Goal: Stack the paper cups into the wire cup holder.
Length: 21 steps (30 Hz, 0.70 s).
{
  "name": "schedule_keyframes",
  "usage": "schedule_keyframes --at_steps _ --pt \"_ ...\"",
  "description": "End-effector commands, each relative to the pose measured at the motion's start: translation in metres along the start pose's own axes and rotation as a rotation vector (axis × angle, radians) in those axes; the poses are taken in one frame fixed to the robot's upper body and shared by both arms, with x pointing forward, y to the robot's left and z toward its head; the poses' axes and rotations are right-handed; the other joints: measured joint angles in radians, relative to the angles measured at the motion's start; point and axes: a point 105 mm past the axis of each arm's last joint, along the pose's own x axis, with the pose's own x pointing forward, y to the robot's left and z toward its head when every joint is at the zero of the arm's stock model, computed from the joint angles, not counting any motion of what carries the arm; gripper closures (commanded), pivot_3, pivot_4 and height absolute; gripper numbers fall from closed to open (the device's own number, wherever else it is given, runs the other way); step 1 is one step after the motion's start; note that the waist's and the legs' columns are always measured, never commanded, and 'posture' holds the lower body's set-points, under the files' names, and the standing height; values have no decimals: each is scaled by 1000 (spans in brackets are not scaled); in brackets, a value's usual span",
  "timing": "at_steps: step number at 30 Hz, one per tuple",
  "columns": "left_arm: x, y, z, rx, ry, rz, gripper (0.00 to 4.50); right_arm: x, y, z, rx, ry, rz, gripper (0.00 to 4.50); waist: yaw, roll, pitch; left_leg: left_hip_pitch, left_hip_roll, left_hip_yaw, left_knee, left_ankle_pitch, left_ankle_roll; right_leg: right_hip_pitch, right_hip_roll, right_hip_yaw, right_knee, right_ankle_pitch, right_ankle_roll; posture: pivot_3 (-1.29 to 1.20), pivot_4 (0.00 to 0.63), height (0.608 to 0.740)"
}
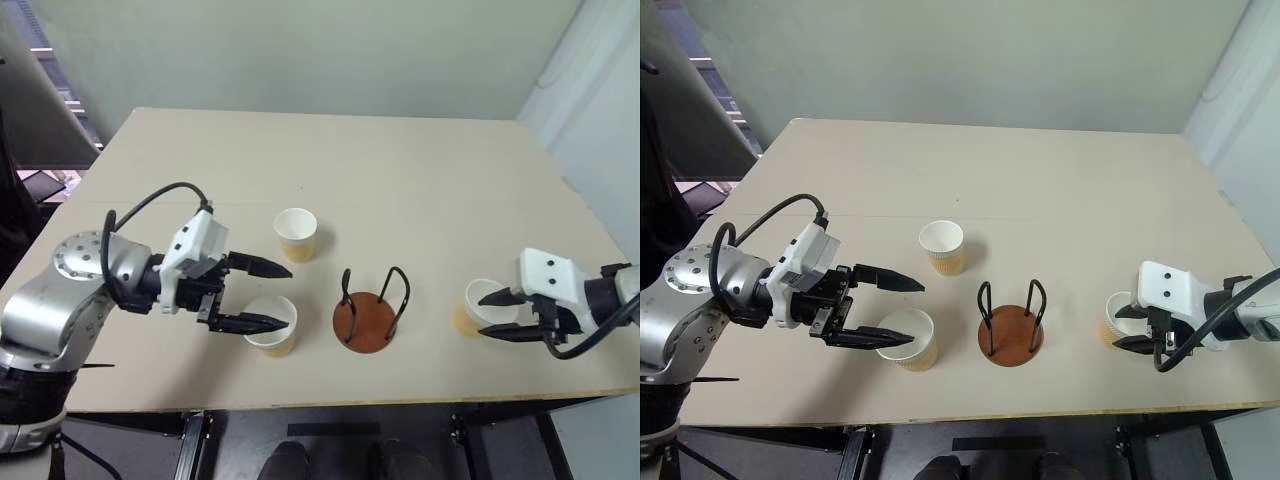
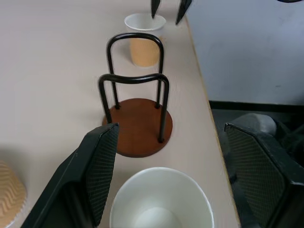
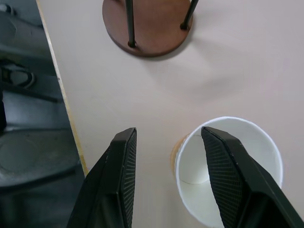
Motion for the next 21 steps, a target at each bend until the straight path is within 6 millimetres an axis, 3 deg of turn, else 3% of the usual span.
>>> schedule_keyframes --at_steps 1,8,12,15,21 --pt "-4 -3 13 55 -19 38 701 1 -5 -4 -39 35 -16 2403 0 0 0 0 0 0 0 0 0 0 0 0 0 0 0 0 150 740" --pt "-6 -4 13 43 -11 68 701 13 -5 -10 -42 51 18 2403 1 0 0 1 0 1 0 0 0 1 0 0 0 0 0 0 150 740" --pt "-8 -3 13 45 -6 85 701 17 -8 -13 -45 57 23 3259 0 0 0 1 1 1 0 0 0 1 1 0 0 0 0 0 150 740" --pt "-9 -3 13 48 -5 94 701 18 -10 -16 -50 65 20 4385 1 0 0 1 1 1 0 -1 0 1 1 0 0 0 0 0 150 740" --pt "-9 -2 13 43 -4 105 701 16 -15 -23 -57 85 6 4474 1 0 0 1 2 2 0 -1 0 1 1 0 0 0 0 0 150 740"
